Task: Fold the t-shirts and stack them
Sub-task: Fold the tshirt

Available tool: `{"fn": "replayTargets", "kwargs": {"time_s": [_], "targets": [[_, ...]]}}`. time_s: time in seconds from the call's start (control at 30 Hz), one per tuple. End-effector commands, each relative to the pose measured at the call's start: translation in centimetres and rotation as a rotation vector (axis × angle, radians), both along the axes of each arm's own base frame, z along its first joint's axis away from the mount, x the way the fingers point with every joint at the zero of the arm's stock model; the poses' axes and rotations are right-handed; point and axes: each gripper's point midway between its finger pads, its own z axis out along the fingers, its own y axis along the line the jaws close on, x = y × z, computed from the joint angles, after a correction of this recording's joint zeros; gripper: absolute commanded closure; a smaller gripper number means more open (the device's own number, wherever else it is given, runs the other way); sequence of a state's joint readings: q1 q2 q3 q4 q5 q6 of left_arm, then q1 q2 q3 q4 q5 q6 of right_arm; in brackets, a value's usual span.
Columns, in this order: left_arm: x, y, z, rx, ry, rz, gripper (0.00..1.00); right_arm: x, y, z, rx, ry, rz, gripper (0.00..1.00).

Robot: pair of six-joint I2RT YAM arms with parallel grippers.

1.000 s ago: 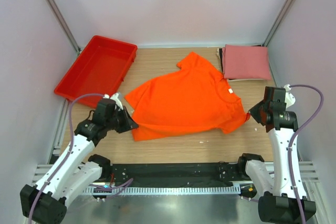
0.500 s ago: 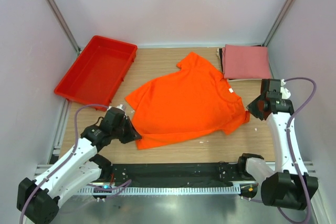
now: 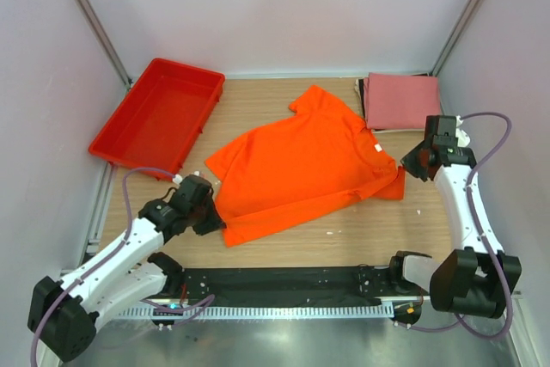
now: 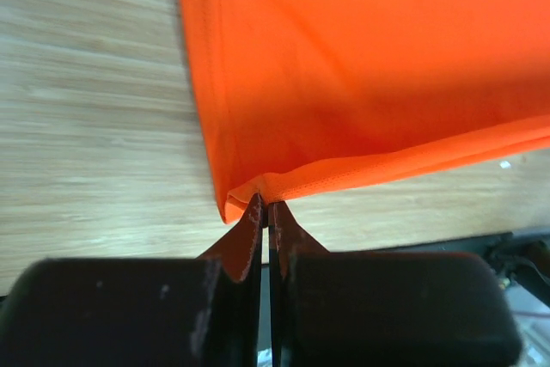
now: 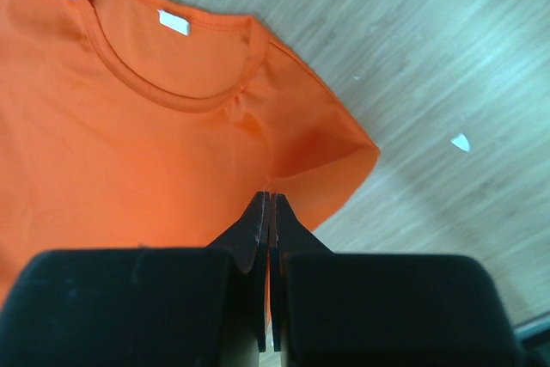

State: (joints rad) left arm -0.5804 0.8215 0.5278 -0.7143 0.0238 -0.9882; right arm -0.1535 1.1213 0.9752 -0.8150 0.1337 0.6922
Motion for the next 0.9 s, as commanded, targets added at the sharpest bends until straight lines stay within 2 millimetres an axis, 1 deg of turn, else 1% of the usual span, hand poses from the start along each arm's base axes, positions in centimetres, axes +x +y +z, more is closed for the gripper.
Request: {"fn": "replayTargets", "kwargs": {"time_s": [0.0, 0.07, 0.1, 0.13, 0.17, 0.23, 0.33, 0.37, 0.43, 0.47, 0.5, 0.53, 0.6, 0.63, 0.67, 0.7, 0.83, 0.87], "targets": [[2.0, 1.1, 0.8, 0.099, -0.05, 0.039, 1.0, 4.2, 0.0, 2.2, 0.003, -0.14, 0.041, 0.99], [2.4, 1.0, 0.6, 0.113, -0.043, 0.035, 1.0, 5.2, 0.4, 2.0, 0.021, -0.15, 0.069, 0.99], [2.9, 0.8, 0.7, 0.115, -0.052, 0.033, 1.0, 6.0, 0.4, 1.5, 0.023, -0.145, 0.083, 0.99], [3.2, 0.7, 0.8, 0.116, -0.058, 0.034, 1.0, 6.4, 0.7, 1.3, 0.031, -0.143, 0.103, 0.99], [3.4, 0.7, 0.5, 0.133, -0.049, 0.033, 1.0, 6.7, 0.7, 1.0, 0.03, -0.136, 0.11, 0.99], [3.8, 0.6, 0.5, 0.146, -0.049, 0.025, 1.0, 7.7, 0.8, 0.3, 0.034, -0.123, 0.13, 0.99], [4.5, 0.0, 0.4, 0.141, -0.051, 0.025, 1.0, 9.2, 1.4, 0.1, 0.018, -0.123, 0.176, 0.99], [4.9, -0.2, 0.5, 0.131, -0.062, 0.026, 1.0, 9.6, 2.3, 0.1, -0.005, -0.115, 0.206, 0.99], [5.4, -0.3, 0.5, 0.142, -0.066, 0.025, 1.0, 10.2, 2.4, 0.3, -0.063, -0.073, 0.222, 0.99], [5.5, -0.2, 0.5, 0.154, -0.066, 0.023, 1.0, 10.7, 2.7, 0.8, -0.104, -0.069, 0.232, 0.99], [5.6, 0.0, 0.2, 0.175, -0.059, 0.024, 1.0, 11.0, 2.9, 0.8, -0.113, -0.069, 0.239, 0.99], [5.9, 0.0, 0.4, 0.185, -0.064, 0.017, 1.0, 11.4, 2.9, 0.4, -0.126, -0.057, 0.251, 0.99], [6.1, 0.0, 0.3, 0.195, -0.062, 0.013, 1.0, 12.3, 2.8, 0.9, -0.15, -0.073, 0.257, 0.99], [6.3, -0.1, 0.2, 0.205, -0.058, 0.011, 1.0, 12.7, 2.6, 0.4, -0.163, -0.059, 0.272, 0.99], [6.3, -0.1, 0.2, 0.209, -0.057, 0.006, 1.0, 13.4, 3.1, 0.8, -0.157, -0.078, 0.299, 0.99], [6.4, 0.0, 0.2, 0.214, -0.056, 0.006, 1.0, 13.8, 4.4, 0.8, -0.148, -0.082, 0.347, 0.99], [6.4, 0.5, -0.3, 0.249, -0.053, 0.008, 1.0, 15.1, 5.7, 0.6, -0.146, -0.092, 0.424, 0.99], [6.4, 0.5, -0.3, 0.251, -0.052, 0.006, 1.0, 15.3, 5.9, 0.3, -0.146, -0.086, 0.437, 0.99]]}}
